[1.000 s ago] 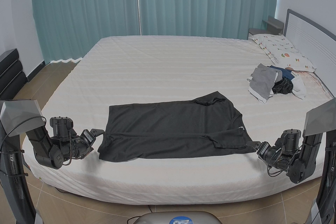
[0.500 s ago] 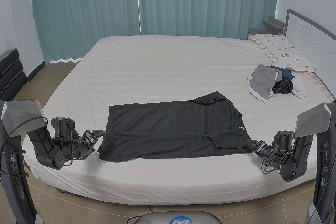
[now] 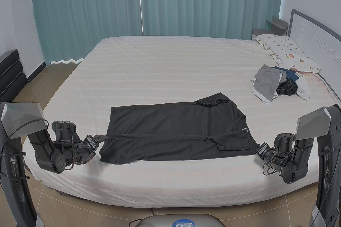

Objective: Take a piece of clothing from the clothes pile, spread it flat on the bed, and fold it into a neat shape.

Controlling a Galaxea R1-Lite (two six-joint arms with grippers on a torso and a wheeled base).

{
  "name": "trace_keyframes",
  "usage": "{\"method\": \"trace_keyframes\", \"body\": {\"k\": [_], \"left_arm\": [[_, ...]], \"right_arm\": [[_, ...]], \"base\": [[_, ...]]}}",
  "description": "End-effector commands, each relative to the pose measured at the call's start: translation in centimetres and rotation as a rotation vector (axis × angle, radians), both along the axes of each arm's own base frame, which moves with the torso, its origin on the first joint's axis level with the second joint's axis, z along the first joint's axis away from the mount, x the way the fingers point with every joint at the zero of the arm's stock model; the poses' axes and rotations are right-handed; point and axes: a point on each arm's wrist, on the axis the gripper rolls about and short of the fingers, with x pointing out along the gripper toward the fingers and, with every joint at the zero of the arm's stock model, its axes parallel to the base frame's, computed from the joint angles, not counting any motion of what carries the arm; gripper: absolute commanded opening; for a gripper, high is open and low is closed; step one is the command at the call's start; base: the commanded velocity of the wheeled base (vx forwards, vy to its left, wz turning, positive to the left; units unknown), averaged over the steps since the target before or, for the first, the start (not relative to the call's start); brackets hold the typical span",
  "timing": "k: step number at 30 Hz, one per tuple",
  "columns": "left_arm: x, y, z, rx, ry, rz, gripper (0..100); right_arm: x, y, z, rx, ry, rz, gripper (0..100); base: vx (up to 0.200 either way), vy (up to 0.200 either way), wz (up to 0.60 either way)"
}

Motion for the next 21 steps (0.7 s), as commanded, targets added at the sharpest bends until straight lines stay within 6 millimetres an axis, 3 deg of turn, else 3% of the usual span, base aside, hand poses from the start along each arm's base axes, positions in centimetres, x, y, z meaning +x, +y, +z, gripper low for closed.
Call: {"method": "trace_keyframes", "body": {"k": [1,11,21], "left_arm": [[-0.9,-0.2,-0.4,0.033,0.023,-0.032,100],[-2.2,-2.1,-1.2,0.068,0.063,-0.109,100],[-1.0,-4.2,-2.6,0.175,0.062,-0.049,100]], "right_arm": [[-0.5,-0.7,0.1,-0.001,0.011,-0.019,0],[-1.1,-1.1,0.6,0.004,0.005,-0.024,0],[-1.4,-1.0,0.7,0.005,0.013,-0.019,0]], "base": [[0.000,0.000,0.00],[0.000,0.000,0.00],[0.000,0.000,0.00]]}}
